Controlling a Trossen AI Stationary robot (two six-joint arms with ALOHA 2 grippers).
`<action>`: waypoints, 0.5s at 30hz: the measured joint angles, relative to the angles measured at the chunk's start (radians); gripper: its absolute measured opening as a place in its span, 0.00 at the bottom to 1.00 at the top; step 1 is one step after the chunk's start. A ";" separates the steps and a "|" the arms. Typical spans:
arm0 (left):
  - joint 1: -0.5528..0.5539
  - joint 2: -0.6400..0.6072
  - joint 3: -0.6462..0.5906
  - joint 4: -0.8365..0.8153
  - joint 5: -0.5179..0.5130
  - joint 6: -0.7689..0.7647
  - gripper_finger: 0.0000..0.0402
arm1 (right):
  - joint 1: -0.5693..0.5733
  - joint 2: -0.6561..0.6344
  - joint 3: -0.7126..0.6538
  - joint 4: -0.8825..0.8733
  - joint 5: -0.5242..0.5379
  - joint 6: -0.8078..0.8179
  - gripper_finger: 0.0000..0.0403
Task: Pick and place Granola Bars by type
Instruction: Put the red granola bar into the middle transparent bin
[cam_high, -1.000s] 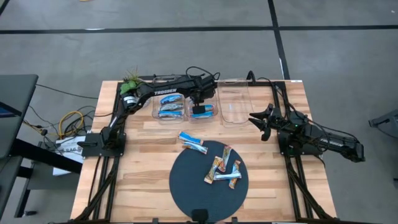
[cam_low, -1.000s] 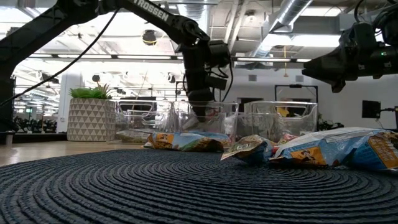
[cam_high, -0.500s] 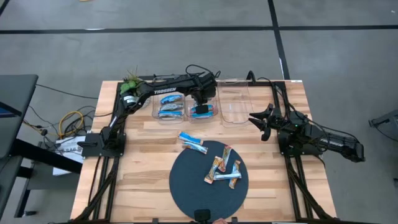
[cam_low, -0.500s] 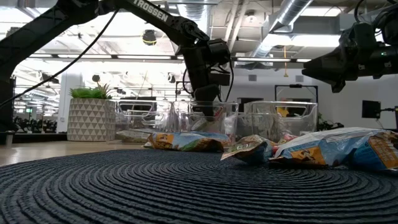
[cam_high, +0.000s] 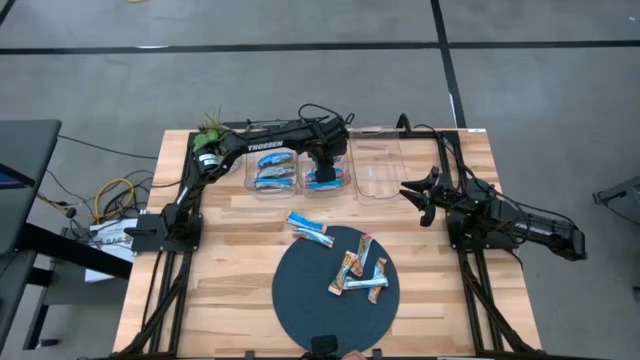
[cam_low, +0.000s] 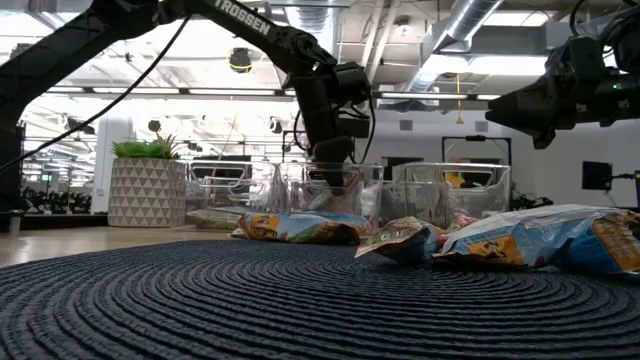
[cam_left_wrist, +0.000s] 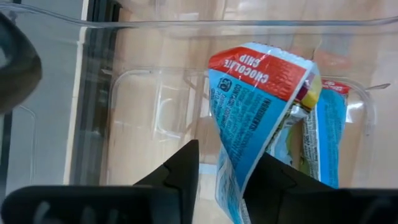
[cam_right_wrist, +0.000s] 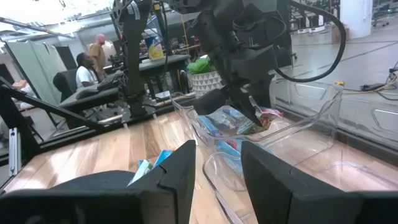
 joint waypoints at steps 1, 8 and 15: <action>0.000 0.000 0.000 0.000 0.000 0.000 0.25 | 0.000 0.000 0.000 0.000 0.000 0.000 0.30; 0.000 0.000 0.000 -0.015 -0.001 -0.001 0.29 | 0.000 0.000 0.000 0.000 0.000 0.000 0.30; 0.002 0.000 0.001 -0.033 -0.004 -0.011 0.35 | 0.000 0.000 0.000 0.000 0.000 0.000 0.31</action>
